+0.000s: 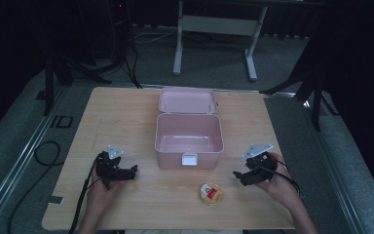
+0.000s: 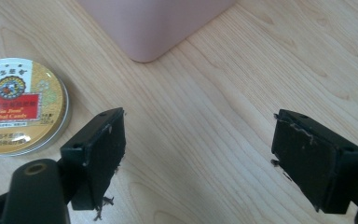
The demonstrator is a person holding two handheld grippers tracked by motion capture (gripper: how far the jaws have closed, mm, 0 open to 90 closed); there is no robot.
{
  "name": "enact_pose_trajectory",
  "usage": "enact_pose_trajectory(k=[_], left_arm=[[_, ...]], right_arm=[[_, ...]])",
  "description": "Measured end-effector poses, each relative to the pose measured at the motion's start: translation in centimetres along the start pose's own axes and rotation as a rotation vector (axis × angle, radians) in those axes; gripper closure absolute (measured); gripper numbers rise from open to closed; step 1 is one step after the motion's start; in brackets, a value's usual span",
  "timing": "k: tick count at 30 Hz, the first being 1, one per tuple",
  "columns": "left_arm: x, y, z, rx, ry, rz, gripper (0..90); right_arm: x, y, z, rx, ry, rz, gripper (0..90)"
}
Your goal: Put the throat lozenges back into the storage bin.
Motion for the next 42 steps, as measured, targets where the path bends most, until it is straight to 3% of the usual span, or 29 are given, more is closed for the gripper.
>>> enact_pose_trajectory(k=[15,23,42], left_arm=[[0.0,0.0,0.0,0.0,0.0,0.0,2.5],[0.0,0.0,0.0,0.0,0.001,-0.001,2.5],[0.0,0.0,0.0,-0.001,0.002,-0.001,2.5]], right_arm=[[-0.7,-0.2,1.3,-0.064,0.043,0.045,15.0],[-0.9,-0.9,2.3,-0.093,0.078,0.105,12.8],[-1.9,-1.4,4.0,-0.15,0.163,0.141,12.8]])
Point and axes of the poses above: each handheld gripper's, and its own axes: y roughly backward along the jaws, x roughly out of its underside, z roughly to its left, the point moved 9 cm from there along -y, roughly forward along the jaws, and after that the axes turned 10 degrees about -x, right-handed, at the moved point
